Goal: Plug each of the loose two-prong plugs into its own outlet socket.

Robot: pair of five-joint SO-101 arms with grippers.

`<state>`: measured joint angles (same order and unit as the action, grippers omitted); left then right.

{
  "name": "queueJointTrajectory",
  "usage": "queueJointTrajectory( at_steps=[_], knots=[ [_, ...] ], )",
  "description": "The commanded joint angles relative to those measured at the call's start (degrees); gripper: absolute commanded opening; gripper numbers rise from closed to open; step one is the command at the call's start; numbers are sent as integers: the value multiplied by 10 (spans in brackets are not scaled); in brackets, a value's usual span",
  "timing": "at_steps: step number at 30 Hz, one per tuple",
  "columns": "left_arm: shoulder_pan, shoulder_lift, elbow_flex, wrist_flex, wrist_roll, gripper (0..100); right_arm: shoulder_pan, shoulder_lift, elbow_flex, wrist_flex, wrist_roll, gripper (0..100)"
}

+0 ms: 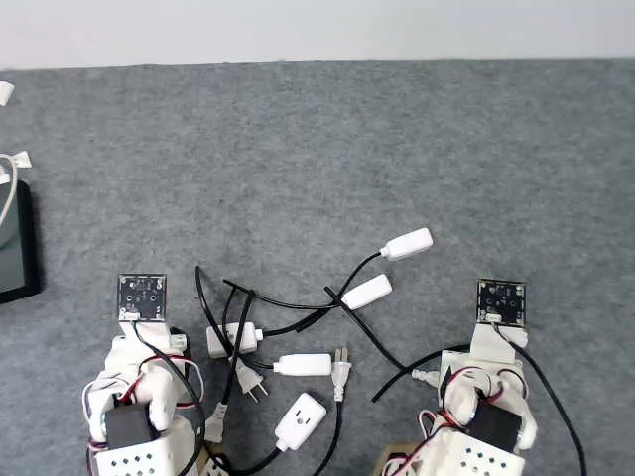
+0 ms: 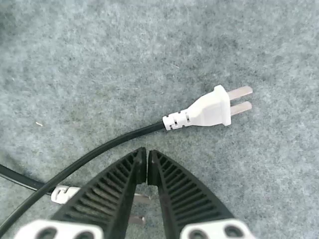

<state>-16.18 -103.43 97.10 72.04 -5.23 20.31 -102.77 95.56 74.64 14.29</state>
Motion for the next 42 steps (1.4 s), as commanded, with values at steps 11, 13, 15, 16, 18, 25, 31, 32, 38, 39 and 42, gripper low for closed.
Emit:
queueJointTrajectory(
  at_steps=[11, 13, 15, 16, 18, 25, 31, 32, 38, 39, 42],
  knots=[
    [-1, -8, -7, 3, -4, 13, 7, -8, 9, 1, -2, 21],
    [-1, -8, -7, 3, -4, 13, 7, -8, 9, 1, -2, 21],
    [-1, -8, -7, 3, -4, 13, 7, -8, 9, 1, -2, 21],
    [-1, -8, -7, 3, -4, 13, 7, -8, 9, 1, -2, 21],
    [-1, -8, -7, 3, -4, 13, 7, -8, 9, 1, -2, 21],
    [-1, -8, -7, 3, -4, 13, 7, -8, 9, 1, -2, 21],
    [-1, -8, -7, 3, -4, 13, 7, -8, 9, 1, -2, 21],
    [-1, -8, -7, 3, -4, 13, 7, -8, 9, 1, -2, 21],
    [-1, -8, -7, 3, -4, 13, 7, -8, 9, 1, -2, 21],
    [-1, -8, -7, 3, -4, 13, 7, -8, 9, 1, -2, 21],
    [2, -8, -7, 3, -4, 13, -13, -8, 9, 0, -4, 25]
  ],
)
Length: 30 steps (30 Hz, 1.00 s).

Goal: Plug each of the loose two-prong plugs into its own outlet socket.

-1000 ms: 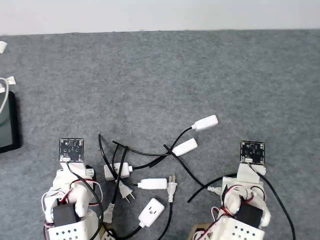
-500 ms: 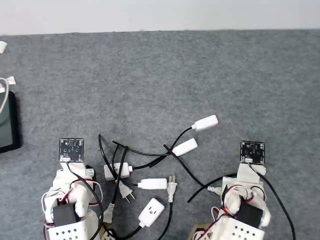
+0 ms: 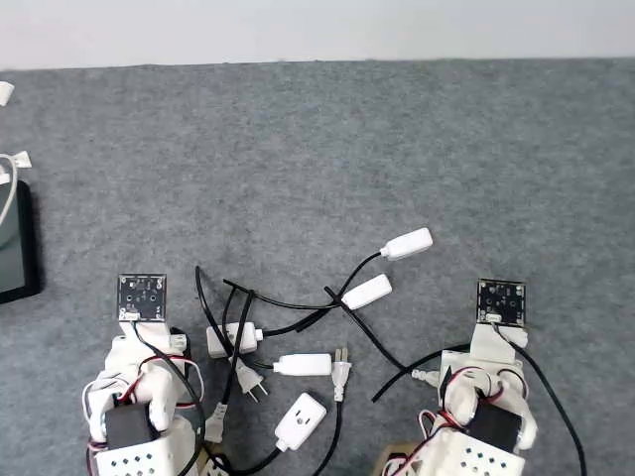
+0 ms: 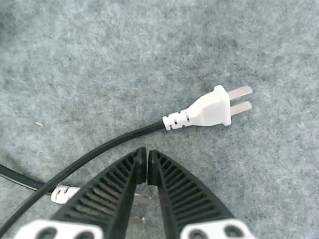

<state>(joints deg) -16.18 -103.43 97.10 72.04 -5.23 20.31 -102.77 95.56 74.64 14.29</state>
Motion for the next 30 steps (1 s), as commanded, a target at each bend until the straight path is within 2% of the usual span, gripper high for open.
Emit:
queueJointTrajectory(
  at_steps=[1, 5, 13, 19, 23, 27, 30],
  knots=[
    [2, -8, -7, 3, -4, 13, -27, -8, 9, 0, -4, 26],
    [2, -8, -7, 3, -4, 13, -58, -8, 9, 1, -3, 24],
    [3, -9, -7, 1, -4, 13, -61, -9, 9, 0, -2, 26],
    [3, -9, -7, -108, -3, 13, -82, -9, 9, -77, -4, 26],
    [3, -9, -7, -161, -2, 13, -66, -9, 8, -135, -2, 26],
    [4, -7, -14, -142, -2, 13, -81, -8, -10, -138, -4, 26],
    [6, -6, -65, -60, -1, 13, -85, -3, -20, -119, -4, 26]
  ],
)
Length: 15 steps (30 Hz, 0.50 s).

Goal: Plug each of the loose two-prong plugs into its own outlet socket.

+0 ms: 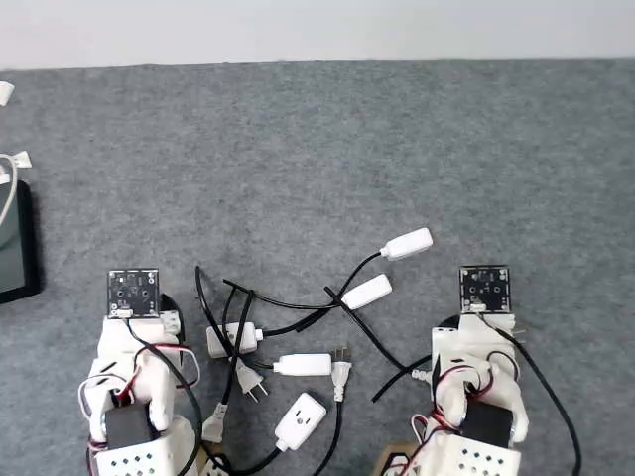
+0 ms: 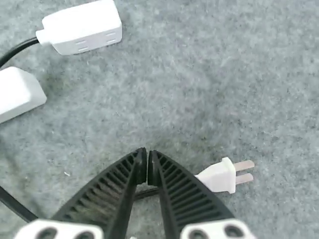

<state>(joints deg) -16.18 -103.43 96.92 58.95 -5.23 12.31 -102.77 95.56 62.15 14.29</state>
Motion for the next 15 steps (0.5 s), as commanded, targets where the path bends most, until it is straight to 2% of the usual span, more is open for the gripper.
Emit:
queueJointTrajectory(
  at_steps=[1, 3, 6, 11, 15],
  knots=[
    [6, -6, -88, 98, -1, 13, -4, -5, -28, 20, -4, 25],
    [6, -5, -140, 148, -1, 13, 6, -3, -56, 55, -4, 26],
    [7, -4, -169, 149, -1, 13, 28, -3, -85, 80, -2, 26],
    [61, 1, -211, 175, -1, 13, 35, -2, -110, 85, -1, 27],
    [87, 102, -260, 216, -1, 13, 71, -2, -172, 102, -4, 27]
  ],
)
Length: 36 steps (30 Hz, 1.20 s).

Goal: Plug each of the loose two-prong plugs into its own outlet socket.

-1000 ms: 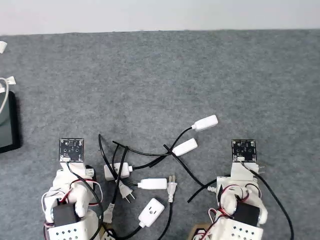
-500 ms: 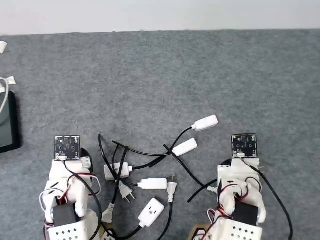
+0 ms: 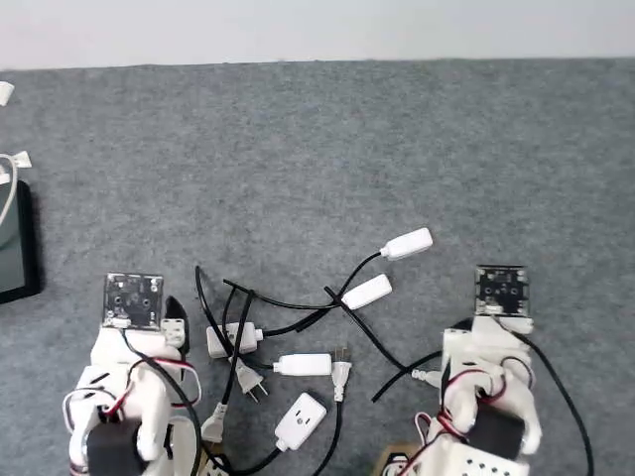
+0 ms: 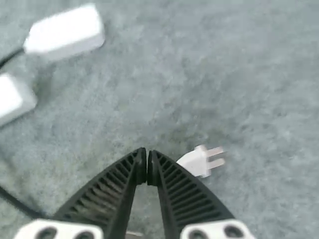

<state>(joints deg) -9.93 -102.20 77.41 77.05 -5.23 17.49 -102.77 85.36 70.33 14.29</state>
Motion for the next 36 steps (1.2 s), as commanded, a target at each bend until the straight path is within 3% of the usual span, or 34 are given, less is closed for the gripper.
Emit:
queueJointTrajectory(
  at_steps=[1, 8, 13, 16, 20, 24, 30, 36],
  knots=[
    [24, 128, -73, 36, -1, 13, 20, -2, -83, 27, -4, 27],
    [29, 365, -167, -67, 0, 13, 12, 23, -133, 5, -47, 27],
    [35, 486, -289, -67, 55, 13, 14, 210, -225, -1, -74, 27],
    [77, 553, -344, -66, 56, 13, 11, 364, -250, -52, -109, 27],
    [183, 625, -370, -86, 35, 48, 30, 558, -244, -196, -131, 27],
    [284, 681, -359, -169, 32, 133, 102, 701, -262, -286, -130, 27],
    [401, 767, -318, -326, 48, 160, 170, 806, -319, -265, -130, 27],
    [425, 880, -303, -476, 34, 163, 202, 845, -348, -258, -129, 27]
  ],
)
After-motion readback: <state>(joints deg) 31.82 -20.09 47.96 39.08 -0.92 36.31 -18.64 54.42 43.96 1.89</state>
